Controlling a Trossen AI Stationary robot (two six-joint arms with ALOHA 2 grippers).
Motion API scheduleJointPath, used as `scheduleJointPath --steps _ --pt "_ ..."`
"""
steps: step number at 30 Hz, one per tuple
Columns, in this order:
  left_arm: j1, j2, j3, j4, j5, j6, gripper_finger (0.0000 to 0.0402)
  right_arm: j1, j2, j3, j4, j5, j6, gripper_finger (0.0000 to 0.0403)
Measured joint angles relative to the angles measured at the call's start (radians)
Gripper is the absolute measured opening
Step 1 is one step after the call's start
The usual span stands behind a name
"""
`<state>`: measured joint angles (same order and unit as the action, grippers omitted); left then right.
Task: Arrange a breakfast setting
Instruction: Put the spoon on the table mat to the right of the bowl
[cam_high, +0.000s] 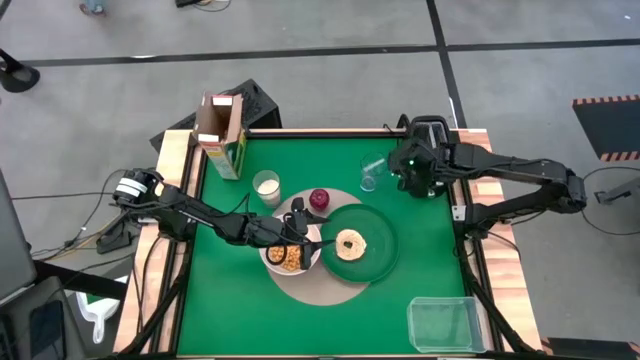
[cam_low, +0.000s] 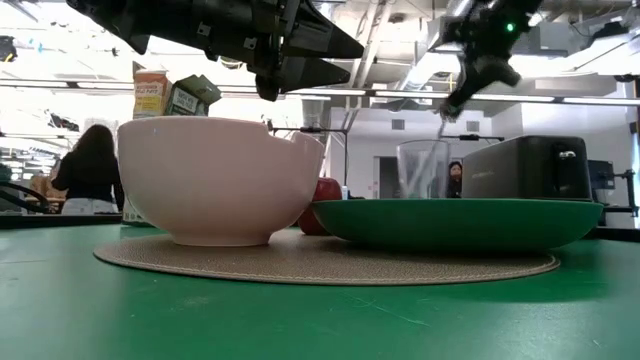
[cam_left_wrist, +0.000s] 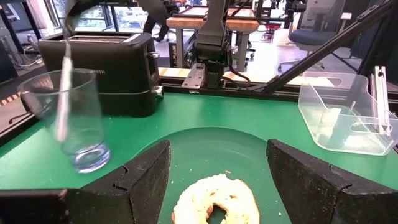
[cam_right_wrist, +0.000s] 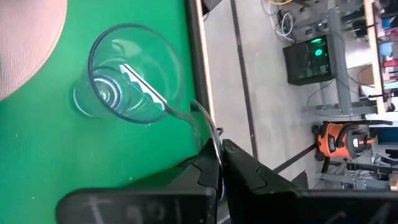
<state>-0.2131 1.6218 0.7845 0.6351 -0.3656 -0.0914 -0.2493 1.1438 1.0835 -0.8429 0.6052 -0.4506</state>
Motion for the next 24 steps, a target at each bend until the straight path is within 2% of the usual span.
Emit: scheduleJointPath --steps 9,15,24 --pt "0.000 0.000 0.000 0.001 0.000 -0.001 0.0251 0.012 0.000 0.197 -0.139 0.001 0.020 0.0034" --pt "0.002 0.000 0.000 0.003 -0.016 0.000 0.0251 0.062 0.000 0.305 -0.198 -0.002 0.058 0.0033" --pt "0.014 0.000 0.022 -0.012 -0.017 0.001 0.0251 0.189 0.012 0.346 -0.192 -0.157 0.176 0.0032"
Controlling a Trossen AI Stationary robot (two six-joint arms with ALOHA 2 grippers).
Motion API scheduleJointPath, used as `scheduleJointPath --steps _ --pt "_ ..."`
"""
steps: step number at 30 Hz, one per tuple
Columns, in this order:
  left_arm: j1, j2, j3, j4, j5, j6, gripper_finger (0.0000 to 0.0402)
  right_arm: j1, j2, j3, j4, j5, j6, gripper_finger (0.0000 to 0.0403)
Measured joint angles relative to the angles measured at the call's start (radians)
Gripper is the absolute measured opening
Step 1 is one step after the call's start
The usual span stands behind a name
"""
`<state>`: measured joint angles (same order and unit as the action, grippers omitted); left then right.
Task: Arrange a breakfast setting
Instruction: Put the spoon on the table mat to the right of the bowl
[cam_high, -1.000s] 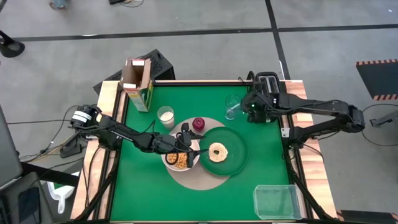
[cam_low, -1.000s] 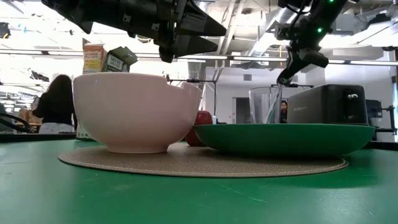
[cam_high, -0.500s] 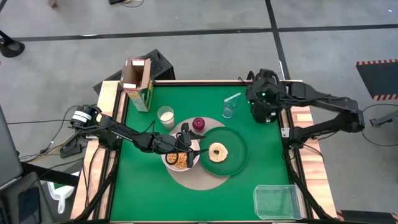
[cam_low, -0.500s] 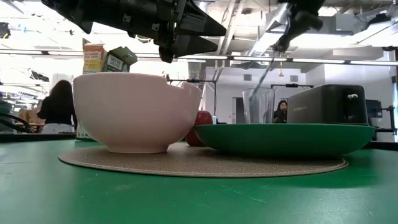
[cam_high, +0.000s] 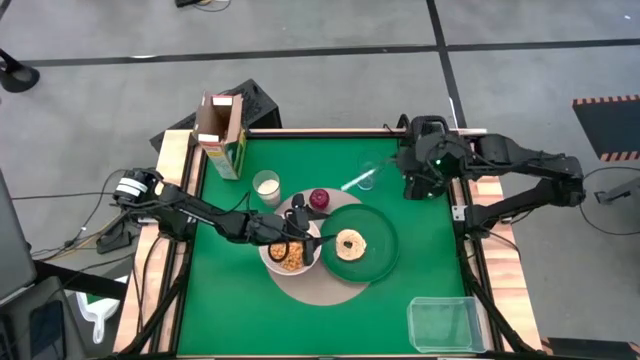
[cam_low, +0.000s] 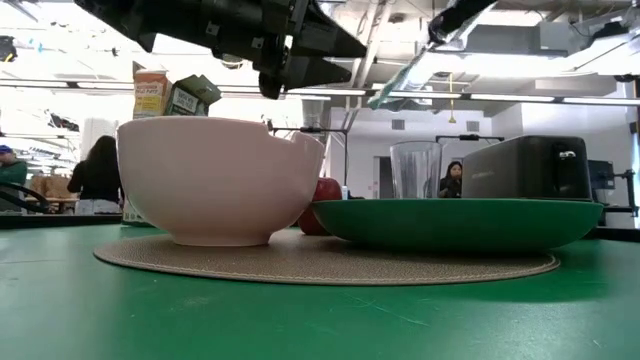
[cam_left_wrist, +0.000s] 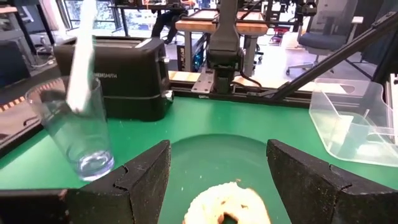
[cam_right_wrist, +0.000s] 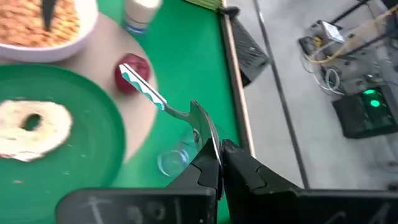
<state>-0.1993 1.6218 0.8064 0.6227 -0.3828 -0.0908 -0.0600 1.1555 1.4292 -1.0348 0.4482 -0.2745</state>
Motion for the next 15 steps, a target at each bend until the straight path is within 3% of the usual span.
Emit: scheduleJointPath --steps 10,15 --pt "-0.001 0.000 0.211 -0.369 -0.136 0.020 0.0251 0.174 0.110 0.000 0.035 -0.011 0.077 0.0032" --pt "0.011 -0.001 0.245 -0.398 -0.148 -0.006 0.0251 0.227 0.185 0.000 0.070 -0.008 0.088 0.0033"
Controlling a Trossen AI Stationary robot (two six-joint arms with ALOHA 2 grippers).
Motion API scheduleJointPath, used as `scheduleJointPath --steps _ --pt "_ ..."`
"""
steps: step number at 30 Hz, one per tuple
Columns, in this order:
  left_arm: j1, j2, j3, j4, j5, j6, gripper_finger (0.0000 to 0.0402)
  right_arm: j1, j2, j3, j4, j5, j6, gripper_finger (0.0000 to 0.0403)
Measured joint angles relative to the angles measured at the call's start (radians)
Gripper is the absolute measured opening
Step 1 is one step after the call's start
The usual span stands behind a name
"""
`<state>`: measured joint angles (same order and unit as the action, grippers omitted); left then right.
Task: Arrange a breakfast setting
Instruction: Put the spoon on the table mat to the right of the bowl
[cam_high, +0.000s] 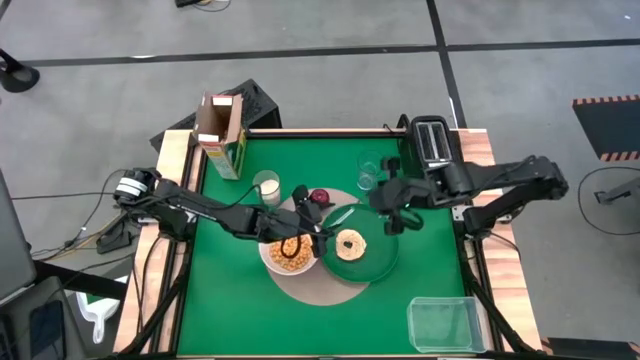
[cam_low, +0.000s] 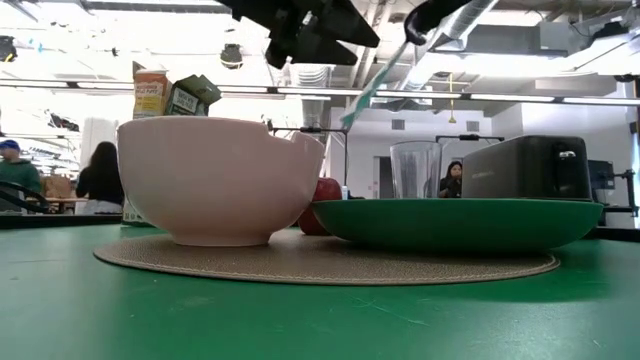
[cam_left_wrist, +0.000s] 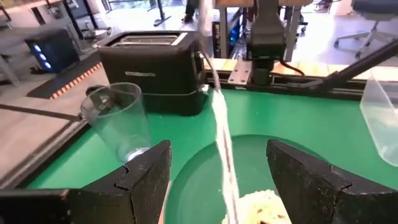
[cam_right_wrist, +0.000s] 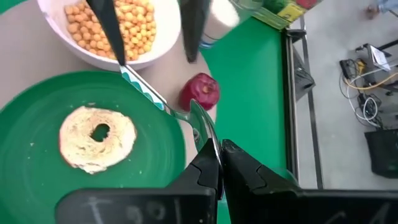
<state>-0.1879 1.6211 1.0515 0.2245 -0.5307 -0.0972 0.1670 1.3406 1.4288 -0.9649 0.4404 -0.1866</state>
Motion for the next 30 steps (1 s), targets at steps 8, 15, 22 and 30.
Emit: scheduleJointPath --steps 8,15,22,30 --pt "0.013 0.000 0.000 -0.043 -0.013 -0.055 0.0251 0.012 0.075 0.000 0.028 0.002 0.060 0.0033" --pt "0.010 0.000 0.000 0.046 -0.061 0.000 0.0251 -0.051 0.106 0.000 0.030 -0.002 0.229 0.0034" --pt "0.007 0.024 0.000 0.080 -0.136 0.076 0.0251 -0.114 0.094 0.000 0.023 -0.102 0.318 0.0034" --pt "0.001 0.128 0.066 0.131 -0.266 0.216 0.0251 -0.153 0.065 0.004 0.021 -0.136 0.378 0.0033"
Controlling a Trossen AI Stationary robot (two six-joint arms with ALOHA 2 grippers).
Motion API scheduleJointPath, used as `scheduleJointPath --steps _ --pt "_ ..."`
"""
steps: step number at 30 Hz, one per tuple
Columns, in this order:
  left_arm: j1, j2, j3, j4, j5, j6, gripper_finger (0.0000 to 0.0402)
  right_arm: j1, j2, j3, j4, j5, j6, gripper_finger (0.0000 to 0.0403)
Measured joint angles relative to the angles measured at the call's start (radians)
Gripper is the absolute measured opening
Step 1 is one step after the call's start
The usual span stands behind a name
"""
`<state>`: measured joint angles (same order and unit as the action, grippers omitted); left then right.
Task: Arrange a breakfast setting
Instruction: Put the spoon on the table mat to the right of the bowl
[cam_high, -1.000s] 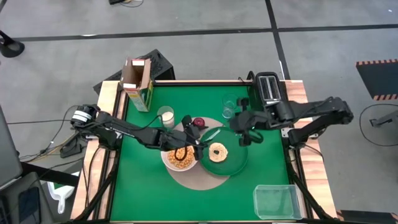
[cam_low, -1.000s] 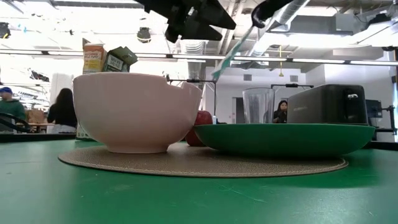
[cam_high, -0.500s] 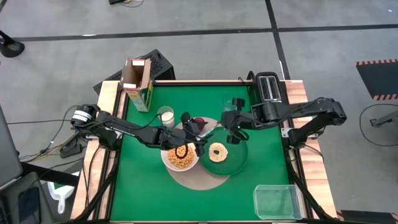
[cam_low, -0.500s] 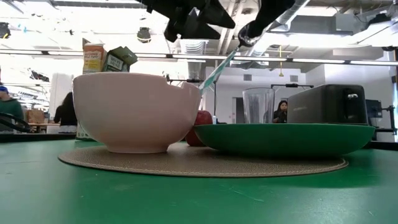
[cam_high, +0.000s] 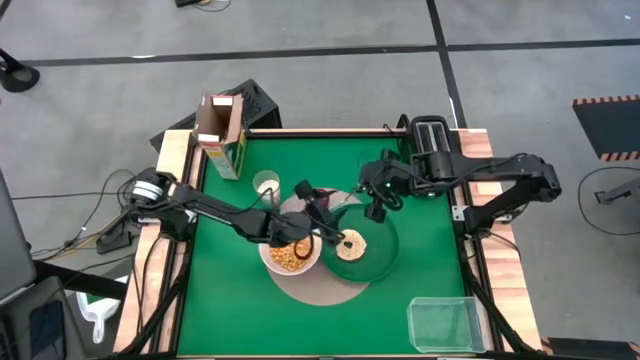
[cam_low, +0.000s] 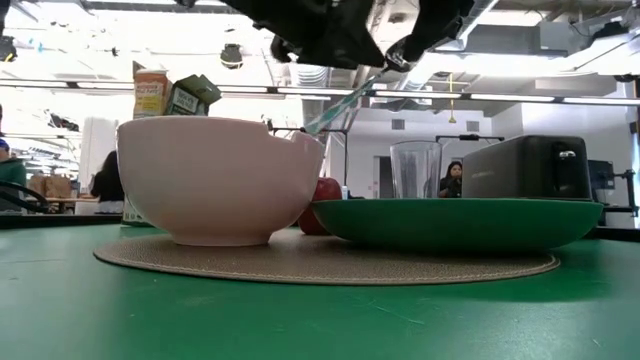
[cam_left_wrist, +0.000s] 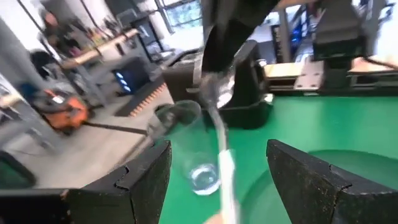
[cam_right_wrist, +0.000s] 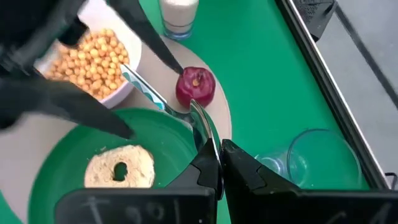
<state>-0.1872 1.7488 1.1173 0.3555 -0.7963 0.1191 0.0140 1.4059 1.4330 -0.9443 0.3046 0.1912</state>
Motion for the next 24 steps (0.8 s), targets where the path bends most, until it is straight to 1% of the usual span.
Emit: scheduleJointPath --steps 2,7,10,13,16,18,24 --pt "-0.003 0.040 0.040 0.005 -0.045 0.055 0.0251 -0.010 0.000 0.008 0.005 -0.014 0.007 0.0034" --pt "-0.008 0.151 0.138 -0.009 -0.259 0.186 0.0251 -0.019 0.001 0.009 0.001 -0.045 0.019 0.0034" --pt "-0.011 0.197 0.175 -0.008 -0.312 0.225 0.0251 -0.017 0.001 0.009 0.001 -0.045 0.021 0.0034" --pt "-0.016 0.228 0.198 -0.007 -0.318 0.237 0.0249 -0.015 0.001 0.009 -0.001 -0.045 0.021 0.0034" --pt "-0.017 0.234 0.209 -0.005 -0.319 0.237 0.0231 -0.016 0.001 0.009 -0.005 -0.045 0.021 0.0034" --pt "-0.016 0.234 0.209 -0.002 -0.323 0.237 0.0208 -0.016 0.001 0.009 -0.005 -0.045 0.021 0.0034" --pt "-0.017 0.234 0.210 0.000 -0.314 0.255 0.0123 -0.016 0.001 0.009 -0.005 -0.045 0.018 0.0034"
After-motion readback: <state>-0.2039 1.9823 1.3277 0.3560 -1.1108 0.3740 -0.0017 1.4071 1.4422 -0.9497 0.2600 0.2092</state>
